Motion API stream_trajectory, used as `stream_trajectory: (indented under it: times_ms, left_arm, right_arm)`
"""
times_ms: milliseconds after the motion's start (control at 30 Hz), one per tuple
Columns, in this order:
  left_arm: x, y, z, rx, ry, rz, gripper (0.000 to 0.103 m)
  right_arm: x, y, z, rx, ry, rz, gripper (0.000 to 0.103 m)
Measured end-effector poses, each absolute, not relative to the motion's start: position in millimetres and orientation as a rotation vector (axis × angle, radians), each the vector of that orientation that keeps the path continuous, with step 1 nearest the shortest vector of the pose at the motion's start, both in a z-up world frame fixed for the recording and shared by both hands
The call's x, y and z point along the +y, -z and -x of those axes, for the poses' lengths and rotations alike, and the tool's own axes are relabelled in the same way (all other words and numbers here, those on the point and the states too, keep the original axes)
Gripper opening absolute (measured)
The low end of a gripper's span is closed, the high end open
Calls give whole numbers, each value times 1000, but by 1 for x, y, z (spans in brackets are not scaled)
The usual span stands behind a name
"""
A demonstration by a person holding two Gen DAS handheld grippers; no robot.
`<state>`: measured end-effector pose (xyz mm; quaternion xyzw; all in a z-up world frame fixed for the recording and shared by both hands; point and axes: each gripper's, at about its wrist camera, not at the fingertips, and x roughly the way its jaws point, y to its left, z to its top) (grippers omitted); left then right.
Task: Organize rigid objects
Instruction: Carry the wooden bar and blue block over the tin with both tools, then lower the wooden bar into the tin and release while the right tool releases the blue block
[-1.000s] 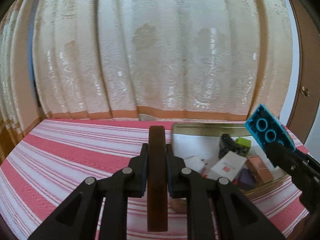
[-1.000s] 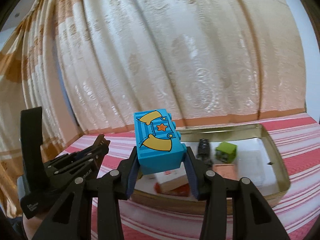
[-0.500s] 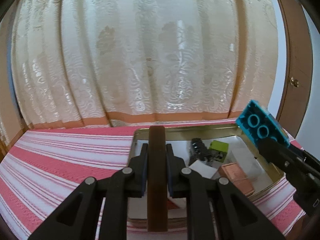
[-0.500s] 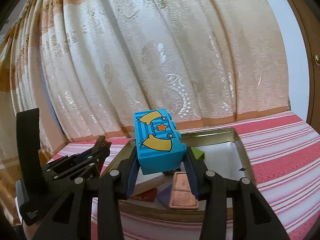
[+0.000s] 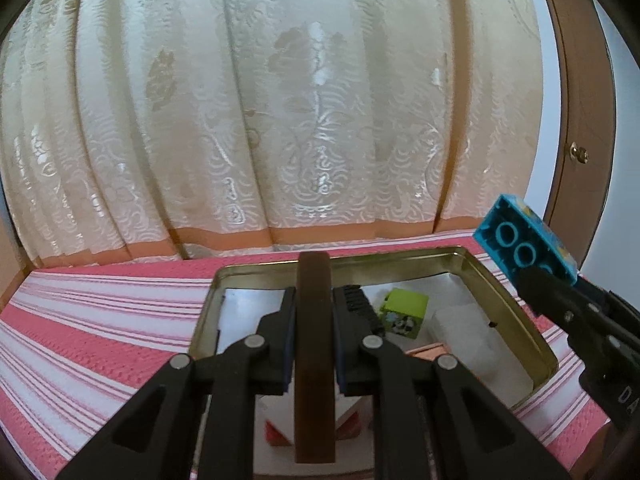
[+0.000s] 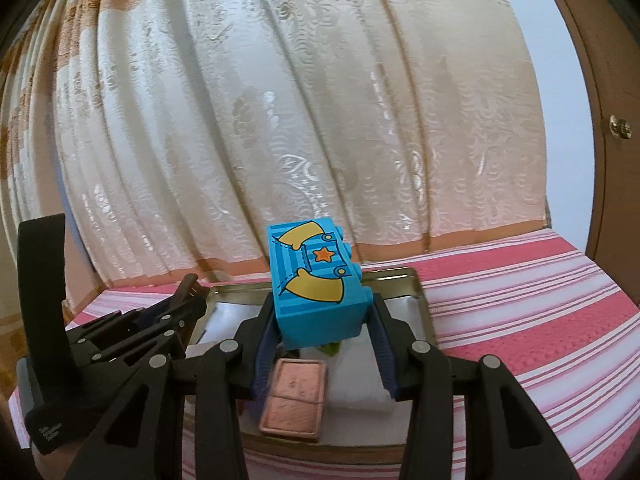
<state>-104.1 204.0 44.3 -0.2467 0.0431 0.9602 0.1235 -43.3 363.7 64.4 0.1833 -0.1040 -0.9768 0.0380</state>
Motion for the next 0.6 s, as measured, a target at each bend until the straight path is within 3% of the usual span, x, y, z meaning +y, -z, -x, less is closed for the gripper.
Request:
stream_trajectory:
  times_ms: [600]
  left_arm:
    - [226,-32,122,149,-2773,794,14]
  right_arm:
    - [370,-60,60,-257,3071,-590,46]
